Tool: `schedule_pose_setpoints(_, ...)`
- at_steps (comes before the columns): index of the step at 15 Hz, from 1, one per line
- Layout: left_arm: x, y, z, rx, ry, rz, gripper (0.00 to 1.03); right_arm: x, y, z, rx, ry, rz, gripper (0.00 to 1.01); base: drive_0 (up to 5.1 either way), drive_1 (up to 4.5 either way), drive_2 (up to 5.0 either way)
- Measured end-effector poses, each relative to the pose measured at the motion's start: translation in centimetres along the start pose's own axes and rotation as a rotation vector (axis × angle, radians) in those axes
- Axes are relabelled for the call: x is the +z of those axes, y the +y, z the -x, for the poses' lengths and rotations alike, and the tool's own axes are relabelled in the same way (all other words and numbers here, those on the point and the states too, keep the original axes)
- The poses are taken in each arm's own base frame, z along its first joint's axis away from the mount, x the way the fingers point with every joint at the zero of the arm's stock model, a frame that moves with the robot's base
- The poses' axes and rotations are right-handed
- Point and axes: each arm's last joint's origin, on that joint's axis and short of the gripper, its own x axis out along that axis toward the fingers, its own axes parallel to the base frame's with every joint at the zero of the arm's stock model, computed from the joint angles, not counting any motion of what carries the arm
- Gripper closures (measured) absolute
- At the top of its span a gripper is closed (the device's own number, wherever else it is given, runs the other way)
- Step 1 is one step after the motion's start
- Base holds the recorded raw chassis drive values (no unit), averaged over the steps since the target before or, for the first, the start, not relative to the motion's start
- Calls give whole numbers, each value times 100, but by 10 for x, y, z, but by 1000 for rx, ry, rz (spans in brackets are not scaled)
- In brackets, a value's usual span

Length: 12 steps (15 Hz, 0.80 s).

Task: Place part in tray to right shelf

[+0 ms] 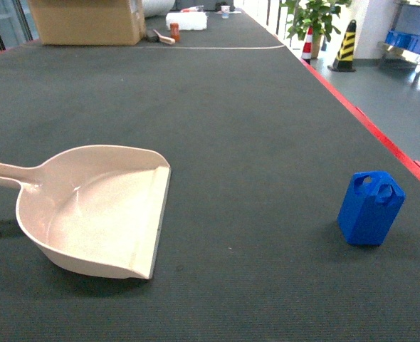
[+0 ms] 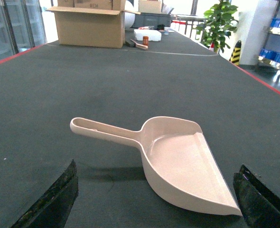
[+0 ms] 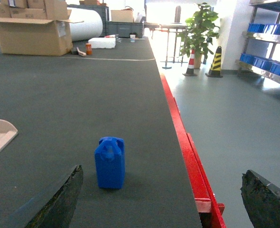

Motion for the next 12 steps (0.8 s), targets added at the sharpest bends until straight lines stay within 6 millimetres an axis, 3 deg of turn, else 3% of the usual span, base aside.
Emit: schedule_pose_setpoints(12, 0, 0, 0, 0, 0, 0, 5, 0, 0, 0, 0, 0, 0, 3, 0, 0, 0)
